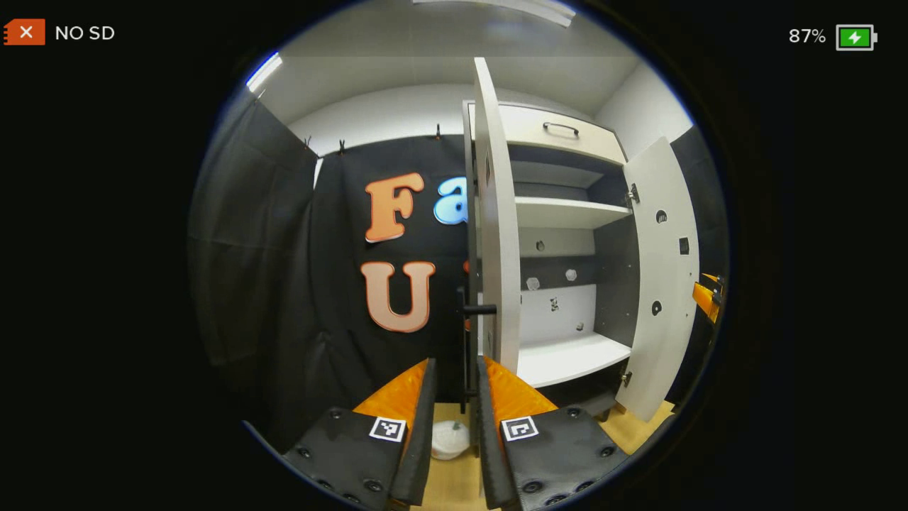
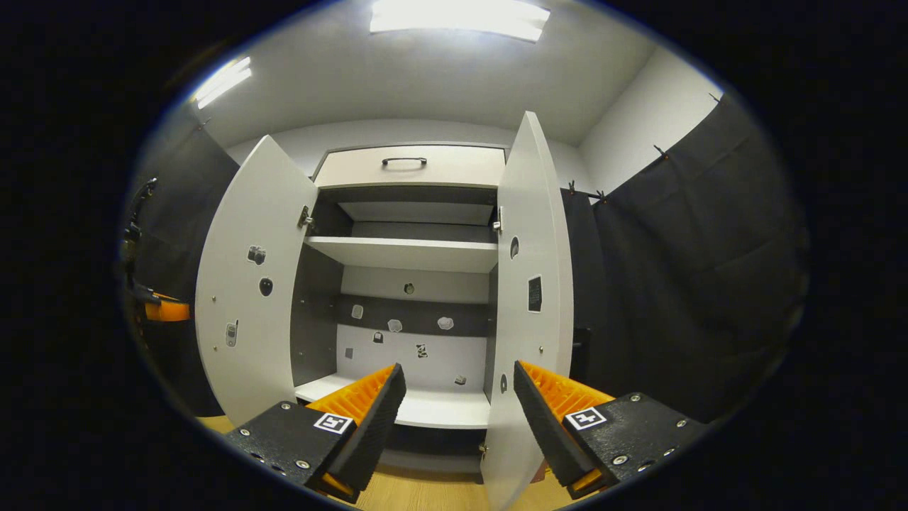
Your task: Open the right door of the double-door shoe cabinet with the right hand, and open the left door with the left hand.
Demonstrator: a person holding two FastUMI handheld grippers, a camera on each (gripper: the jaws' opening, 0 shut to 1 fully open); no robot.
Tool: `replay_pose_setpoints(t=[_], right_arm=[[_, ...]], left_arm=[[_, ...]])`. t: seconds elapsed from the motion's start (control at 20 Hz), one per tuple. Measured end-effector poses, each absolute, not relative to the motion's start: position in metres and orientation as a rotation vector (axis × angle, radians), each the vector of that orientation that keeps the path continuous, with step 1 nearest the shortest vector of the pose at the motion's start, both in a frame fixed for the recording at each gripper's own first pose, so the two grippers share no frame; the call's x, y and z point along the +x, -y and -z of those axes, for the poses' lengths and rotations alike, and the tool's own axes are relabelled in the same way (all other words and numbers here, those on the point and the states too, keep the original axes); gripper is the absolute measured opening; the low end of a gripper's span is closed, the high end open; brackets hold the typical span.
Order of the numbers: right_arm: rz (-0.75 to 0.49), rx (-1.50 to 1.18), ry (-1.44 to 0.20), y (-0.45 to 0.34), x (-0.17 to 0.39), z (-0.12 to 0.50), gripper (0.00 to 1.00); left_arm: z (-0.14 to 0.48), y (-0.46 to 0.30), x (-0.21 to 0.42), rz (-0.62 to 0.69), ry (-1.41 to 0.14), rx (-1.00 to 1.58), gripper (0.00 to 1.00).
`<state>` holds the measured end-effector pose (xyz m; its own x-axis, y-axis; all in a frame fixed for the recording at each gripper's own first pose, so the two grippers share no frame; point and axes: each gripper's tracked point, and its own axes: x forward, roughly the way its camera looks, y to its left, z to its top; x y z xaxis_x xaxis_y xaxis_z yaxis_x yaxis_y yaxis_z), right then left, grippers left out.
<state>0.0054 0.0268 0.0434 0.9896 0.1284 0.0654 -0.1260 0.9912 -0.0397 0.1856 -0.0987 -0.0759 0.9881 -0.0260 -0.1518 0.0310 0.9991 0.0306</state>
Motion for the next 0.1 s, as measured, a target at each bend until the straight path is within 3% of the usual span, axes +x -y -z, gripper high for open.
replay_pose_setpoints(t=[0.1], right_arm=[[-0.122, -0.031, 0.057, -0.0201, 0.0082, -0.0453, 0.93]], left_arm=[[0.0667, 0.0959, 0.1789, 0.012, -0.142, 0.025, 0.33]])
